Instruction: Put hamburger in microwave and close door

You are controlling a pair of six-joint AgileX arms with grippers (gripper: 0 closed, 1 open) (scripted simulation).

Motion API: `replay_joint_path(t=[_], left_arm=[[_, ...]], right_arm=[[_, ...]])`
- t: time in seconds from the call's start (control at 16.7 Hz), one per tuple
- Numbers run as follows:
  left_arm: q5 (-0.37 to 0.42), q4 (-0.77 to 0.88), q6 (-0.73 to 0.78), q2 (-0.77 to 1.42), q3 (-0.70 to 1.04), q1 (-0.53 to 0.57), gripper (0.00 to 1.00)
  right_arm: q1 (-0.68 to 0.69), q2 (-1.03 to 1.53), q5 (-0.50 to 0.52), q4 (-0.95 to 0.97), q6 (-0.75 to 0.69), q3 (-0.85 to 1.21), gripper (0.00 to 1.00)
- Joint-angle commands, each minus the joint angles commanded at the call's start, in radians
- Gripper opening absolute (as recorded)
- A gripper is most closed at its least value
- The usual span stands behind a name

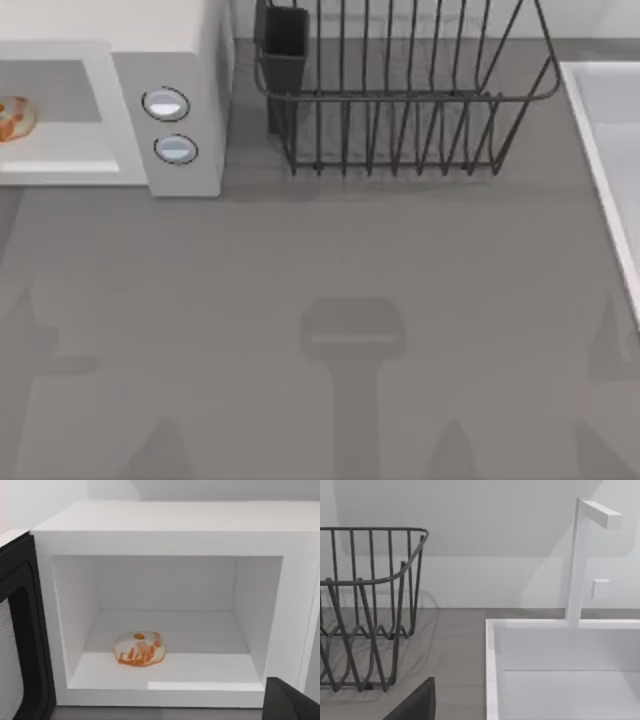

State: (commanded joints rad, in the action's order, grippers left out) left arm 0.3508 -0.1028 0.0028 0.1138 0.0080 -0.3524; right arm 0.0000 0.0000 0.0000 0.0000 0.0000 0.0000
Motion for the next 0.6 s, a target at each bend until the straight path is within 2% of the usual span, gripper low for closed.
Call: replay_joint_path(t=[0.36, 0.48, 0.6], left_arm=[[0.217, -0.040, 0.001, 0.006, -0.032, -0.217, 0.00], [0.259, -0.046, 0.001, 0.007, -0.039, -0.258, 0.00], [0.265, -0.048, 0.001, 0.008, -0.041, -0.264, 0.00]], right_arm=[[0.000, 0.000, 0.000, 0.000, 0.000, 0.000, 1.00], [0.000, 0.000, 0.000, 0.000, 0.000, 0.000, 1.00], [0.000, 0.000, 0.000, 0.000, 0.000, 0.000, 1.00]])
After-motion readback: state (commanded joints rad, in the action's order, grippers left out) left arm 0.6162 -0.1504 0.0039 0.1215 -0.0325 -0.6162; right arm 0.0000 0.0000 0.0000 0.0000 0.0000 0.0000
